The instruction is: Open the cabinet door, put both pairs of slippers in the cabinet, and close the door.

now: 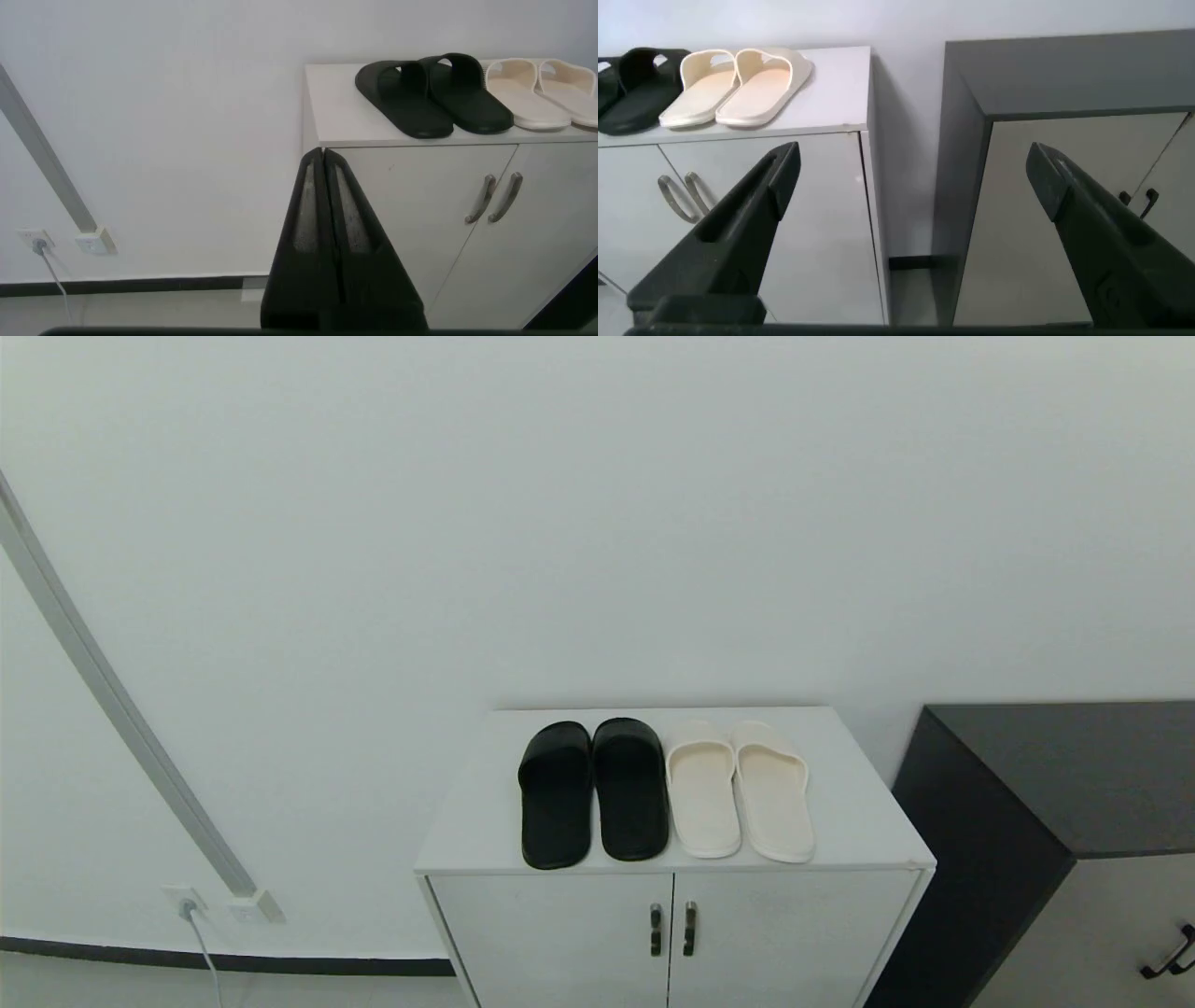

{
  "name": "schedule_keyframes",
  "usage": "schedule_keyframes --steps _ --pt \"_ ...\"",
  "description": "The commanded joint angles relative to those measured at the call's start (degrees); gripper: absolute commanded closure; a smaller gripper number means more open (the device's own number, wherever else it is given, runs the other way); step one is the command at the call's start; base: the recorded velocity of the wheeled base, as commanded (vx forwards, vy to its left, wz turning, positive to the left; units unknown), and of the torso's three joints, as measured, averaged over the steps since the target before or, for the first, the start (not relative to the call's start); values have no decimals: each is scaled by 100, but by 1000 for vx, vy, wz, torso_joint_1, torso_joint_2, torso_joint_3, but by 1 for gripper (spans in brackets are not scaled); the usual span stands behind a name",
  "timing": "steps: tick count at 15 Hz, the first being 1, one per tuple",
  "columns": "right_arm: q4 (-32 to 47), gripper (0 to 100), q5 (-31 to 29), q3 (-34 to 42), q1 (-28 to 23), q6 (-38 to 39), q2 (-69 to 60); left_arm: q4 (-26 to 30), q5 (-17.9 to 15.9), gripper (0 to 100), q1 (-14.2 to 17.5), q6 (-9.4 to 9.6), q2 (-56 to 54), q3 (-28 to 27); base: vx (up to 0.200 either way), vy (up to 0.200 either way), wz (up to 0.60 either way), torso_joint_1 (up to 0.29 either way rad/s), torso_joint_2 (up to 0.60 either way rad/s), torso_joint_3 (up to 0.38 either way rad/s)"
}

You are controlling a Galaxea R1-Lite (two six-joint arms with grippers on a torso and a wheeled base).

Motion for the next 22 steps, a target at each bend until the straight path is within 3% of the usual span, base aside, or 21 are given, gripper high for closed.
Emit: schedule_keyframes --steps 1,4,6,11,17,21,22 --pt "-5 0 5 -8 0 -15 -2 -4 2 100 1 -1 5 0 0 0 0 0 0 0" --pt "-75 0 190 -342 0 -68 138 5 2 100 1 -1 5 0 0 0 0 0 0 0" --pt "444 0 278 -1669 70 618 1210 -4 2 100 1 -1 5 0 0 0 0 0 0 0" --pt "329 0 708 -1010 448 196 2467 -4 11 100 1 -1 5 0 0 0 0 0 0 0" --pt "-1420 0 673 -1476 1151 266 5280 -4 2 100 1 -1 14 0 0 0 0 0 0 0" --pt "-2184 0 32 -1906 1969 776 6414 -4 2 100 1 -1 5 0 0 0 0 0 0 0" --pt "-2219 0 -346 -2082 2399 881 6677 -4 2 100 1 -1 5 0 0 0 0 0 0 0"
